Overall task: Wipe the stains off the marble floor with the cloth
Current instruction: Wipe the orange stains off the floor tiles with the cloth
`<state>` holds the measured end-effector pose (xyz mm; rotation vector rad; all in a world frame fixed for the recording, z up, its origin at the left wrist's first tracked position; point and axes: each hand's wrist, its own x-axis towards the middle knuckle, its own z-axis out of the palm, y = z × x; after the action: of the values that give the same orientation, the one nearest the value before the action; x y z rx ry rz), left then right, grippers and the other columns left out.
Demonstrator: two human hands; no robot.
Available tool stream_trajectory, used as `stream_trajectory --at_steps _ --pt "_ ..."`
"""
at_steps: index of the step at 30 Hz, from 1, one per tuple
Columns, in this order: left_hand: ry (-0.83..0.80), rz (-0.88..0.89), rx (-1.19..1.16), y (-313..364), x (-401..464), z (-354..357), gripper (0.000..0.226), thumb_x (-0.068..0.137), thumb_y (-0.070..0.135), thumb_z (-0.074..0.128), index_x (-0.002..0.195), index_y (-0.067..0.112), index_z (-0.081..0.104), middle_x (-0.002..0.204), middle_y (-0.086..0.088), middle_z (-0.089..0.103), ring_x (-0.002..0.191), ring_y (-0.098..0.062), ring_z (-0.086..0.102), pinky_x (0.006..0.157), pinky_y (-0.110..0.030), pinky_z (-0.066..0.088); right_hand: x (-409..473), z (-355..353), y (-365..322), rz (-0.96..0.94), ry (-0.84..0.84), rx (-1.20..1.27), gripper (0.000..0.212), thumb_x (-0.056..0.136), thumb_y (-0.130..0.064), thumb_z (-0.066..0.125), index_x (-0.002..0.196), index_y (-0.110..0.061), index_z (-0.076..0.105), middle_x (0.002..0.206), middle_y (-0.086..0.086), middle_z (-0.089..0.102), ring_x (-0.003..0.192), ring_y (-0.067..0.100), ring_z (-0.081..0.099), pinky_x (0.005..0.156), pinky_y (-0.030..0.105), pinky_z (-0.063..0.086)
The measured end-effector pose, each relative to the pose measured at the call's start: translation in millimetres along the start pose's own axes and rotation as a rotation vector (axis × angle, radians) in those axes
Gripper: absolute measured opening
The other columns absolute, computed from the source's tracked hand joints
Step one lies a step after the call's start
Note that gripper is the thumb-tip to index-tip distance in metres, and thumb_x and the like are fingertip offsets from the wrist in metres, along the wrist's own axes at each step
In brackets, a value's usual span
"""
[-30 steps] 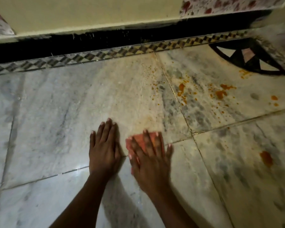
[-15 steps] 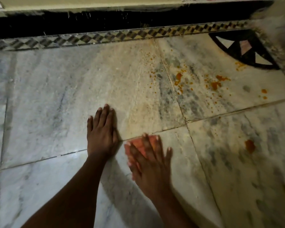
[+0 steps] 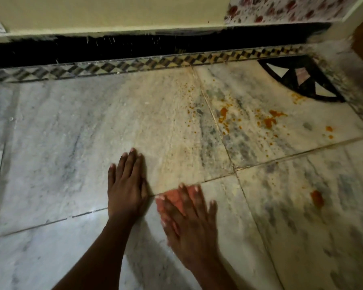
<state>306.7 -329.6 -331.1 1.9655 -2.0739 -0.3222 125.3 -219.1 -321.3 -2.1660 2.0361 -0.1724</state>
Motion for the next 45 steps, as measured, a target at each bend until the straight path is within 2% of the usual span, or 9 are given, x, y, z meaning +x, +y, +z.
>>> stream_trajectory --at_steps 4,7,11,15,21,25,29,37,45 --pt "-0.003 0.003 -0.001 -2.8 -1.7 1.0 0.068 0.099 0.036 0.030 0.165 0.020 0.030 0.175 -0.002 0.020 0.163 -0.023 0.017 0.131 -0.052 0.014 9.1 -3.9 63.5 0.466 0.025 -0.035 0.058 0.103 -0.065 0.025 0.161 -0.055 0.026 0.177 -0.002 0.018 0.163 0.035 0.014 0.123 0.072 0.016" --pt "0.000 -0.001 -0.007 -1.2 0.4 0.2 0.068 0.098 0.035 0.032 0.165 0.021 0.030 0.175 -0.002 0.020 0.163 -0.023 0.017 0.131 -0.052 0.014 104.8 -7.4 64.8 0.755 0.024 0.123 0.063 0.103 -0.069 0.026 0.163 -0.055 0.013 0.179 0.000 0.001 0.163 0.039 -0.007 0.126 0.070 0.002" --pt "-0.005 -0.004 -0.004 2.1 2.9 -2.3 0.069 0.097 0.036 0.030 0.165 0.021 0.030 0.175 -0.001 0.020 0.163 -0.022 0.015 0.131 -0.052 0.013 156.2 -5.8 17.6 0.363 -0.032 0.082 0.065 0.103 -0.065 0.029 0.164 -0.054 0.007 0.179 -0.002 -0.006 0.162 0.039 -0.014 0.127 0.065 0.001" --pt "-0.016 0.000 0.006 -1.3 0.7 -1.1 0.070 0.097 0.035 0.032 0.165 0.021 0.029 0.176 -0.001 0.017 0.163 -0.022 0.013 0.131 -0.052 0.012 55.4 -4.4 15.7 0.075 -0.059 0.000 0.062 0.102 -0.070 0.026 0.160 -0.062 0.009 0.179 -0.008 0.001 0.165 0.029 -0.003 0.126 0.064 0.011" --pt "-0.009 -0.002 0.021 -4.1 3.5 2.5 0.072 0.095 0.034 0.035 0.165 0.021 0.029 0.176 -0.001 0.019 0.163 -0.021 0.015 0.131 -0.050 0.012 146.8 -3.8 60.3 0.813 0.032 0.140 0.068 0.099 -0.073 0.024 0.163 -0.054 0.014 0.179 0.001 -0.005 0.163 0.041 -0.009 0.125 0.071 -0.001" --pt "-0.016 0.008 0.045 -2.6 2.4 3.8 0.072 0.095 0.035 0.036 0.165 0.022 0.029 0.176 0.000 0.018 0.163 -0.021 0.014 0.131 -0.051 0.014 204.9 -1.0 16.9 0.495 -0.002 0.108 0.066 0.102 -0.070 0.025 0.163 -0.055 0.006 0.178 0.001 -0.008 0.161 0.042 -0.016 0.125 0.068 -0.002" --pt "-0.041 -0.016 0.057 -5.7 -1.7 6.1 0.071 0.095 0.035 0.036 0.164 0.021 0.032 0.176 0.000 0.018 0.163 -0.021 0.015 0.130 -0.052 0.016 102.8 6.5 -4.3 0.048 -0.043 0.019 0.061 0.103 -0.069 0.027 0.160 -0.063 0.005 0.179 -0.005 -0.001 0.164 0.032 -0.007 0.126 0.066 0.008" --pt "-0.022 0.013 0.033 -3.7 2.0 3.4 0.071 0.095 0.035 0.036 0.164 0.021 0.030 0.175 -0.001 0.020 0.162 -0.022 0.017 0.130 -0.052 0.015 171.1 -12.2 55.5 0.767 -0.025 0.153 0.067 0.101 -0.072 0.027 0.163 -0.056 0.009 0.179 0.000 -0.009 0.161 0.041 -0.017 0.125 0.070 -0.004" --pt "0.000 0.018 -0.037 -2.7 -0.6 -2.9 0.067 0.097 0.035 0.033 0.160 0.018 0.040 0.173 0.000 0.027 0.161 -0.021 0.022 0.130 -0.051 0.018 90.1 -9.1 25.6 0.081 -0.160 0.038 0.063 0.099 -0.074 0.023 0.156 -0.067 -0.005 0.177 -0.010 -0.015 0.163 0.028 -0.017 0.126 0.066 0.001"
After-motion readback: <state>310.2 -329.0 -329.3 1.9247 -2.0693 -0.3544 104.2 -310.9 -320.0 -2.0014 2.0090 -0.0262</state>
